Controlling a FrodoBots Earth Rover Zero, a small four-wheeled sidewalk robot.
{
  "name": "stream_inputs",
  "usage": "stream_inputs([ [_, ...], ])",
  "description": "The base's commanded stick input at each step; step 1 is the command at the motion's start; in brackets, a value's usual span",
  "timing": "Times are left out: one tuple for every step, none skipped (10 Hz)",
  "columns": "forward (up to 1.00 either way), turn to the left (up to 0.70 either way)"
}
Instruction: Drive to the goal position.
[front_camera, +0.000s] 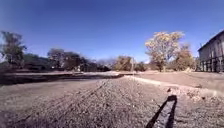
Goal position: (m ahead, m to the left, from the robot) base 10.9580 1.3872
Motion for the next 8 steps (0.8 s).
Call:
stream_inputs([
  [0.7, 0.0],
  [0.7, 0.0],
  [0.7, 0.0],
  [0.7, 0.0],
  [0.7, -0.05],
  [0.7, -0.11],
  [0.7, -0.05],
  [0.7, -0.02],
])
